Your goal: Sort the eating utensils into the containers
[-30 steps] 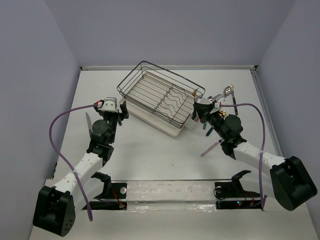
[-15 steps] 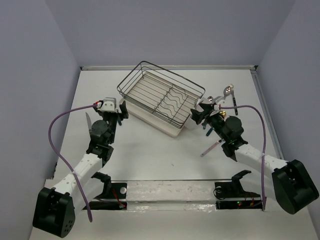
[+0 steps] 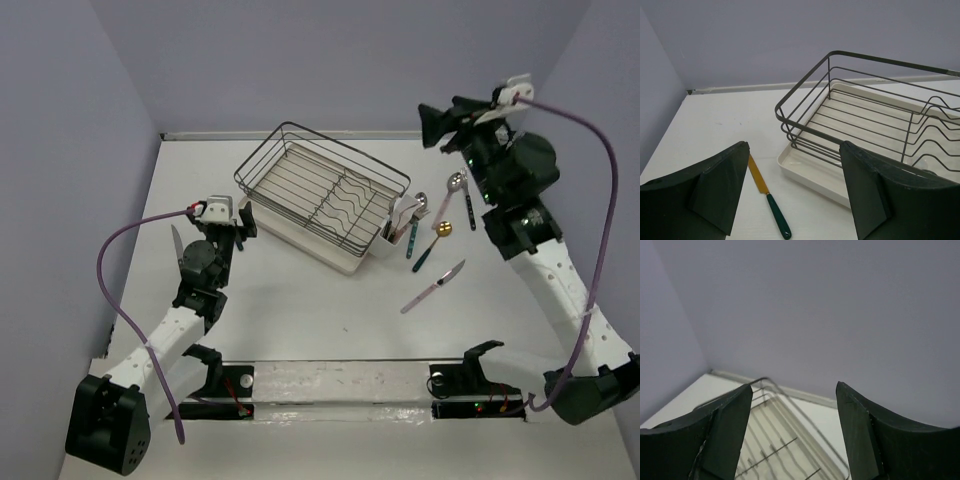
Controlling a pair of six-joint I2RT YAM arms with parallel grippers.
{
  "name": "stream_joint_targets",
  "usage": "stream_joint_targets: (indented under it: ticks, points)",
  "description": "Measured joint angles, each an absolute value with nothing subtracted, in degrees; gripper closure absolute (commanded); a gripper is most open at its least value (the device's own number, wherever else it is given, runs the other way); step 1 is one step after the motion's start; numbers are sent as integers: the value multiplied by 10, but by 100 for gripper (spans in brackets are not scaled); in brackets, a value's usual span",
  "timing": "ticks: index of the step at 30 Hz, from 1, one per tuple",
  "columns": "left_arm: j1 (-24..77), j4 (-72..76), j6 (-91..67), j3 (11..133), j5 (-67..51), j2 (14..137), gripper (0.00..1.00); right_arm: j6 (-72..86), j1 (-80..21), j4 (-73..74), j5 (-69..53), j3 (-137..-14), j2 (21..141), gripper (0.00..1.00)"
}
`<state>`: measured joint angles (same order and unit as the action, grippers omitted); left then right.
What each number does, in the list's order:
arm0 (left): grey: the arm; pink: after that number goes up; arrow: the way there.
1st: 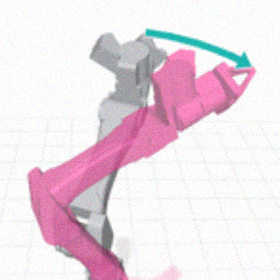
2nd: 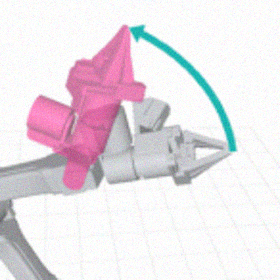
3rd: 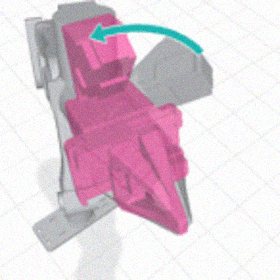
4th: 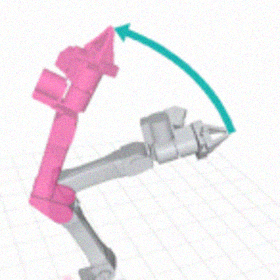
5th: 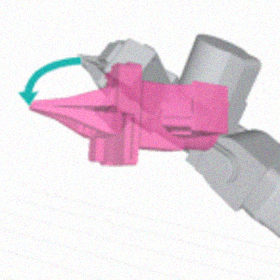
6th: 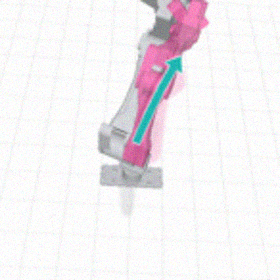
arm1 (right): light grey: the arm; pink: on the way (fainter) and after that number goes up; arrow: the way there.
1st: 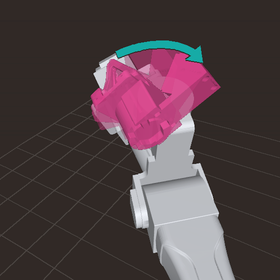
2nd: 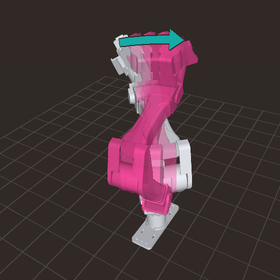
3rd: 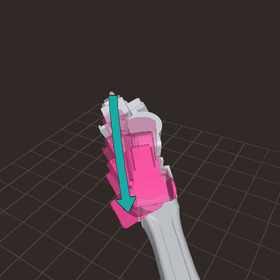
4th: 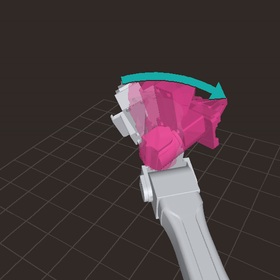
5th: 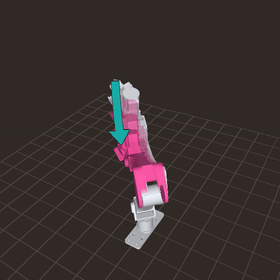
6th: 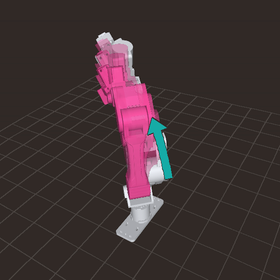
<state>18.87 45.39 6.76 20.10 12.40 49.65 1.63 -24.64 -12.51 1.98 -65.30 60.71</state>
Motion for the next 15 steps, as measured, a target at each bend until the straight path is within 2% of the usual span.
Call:
stream_joint_targets:
  ticks: [2, 5, 8, 10, 15]
  points:
    - [189, 455, 68, 199, 124, 496, 15, 27, -193, -24, 41, -805, 669, 27]
    - [189, 455, 68, 192, 124, 493, 15, 57, -63, 81, 8, -912, 745, 28]
    - [189, 454, 68, 183, 125, 482, 15, 80, 39, 177, -24, -947, 829, 27]
    - [189, 451, 68, 180, 126, 474, 15, 86, 70, 225, -40, -949, 885, 28]
    - [186, 447, 70, 179, 132, 460, 15, 86, 95, 362, -69, -990, 1055, 26]
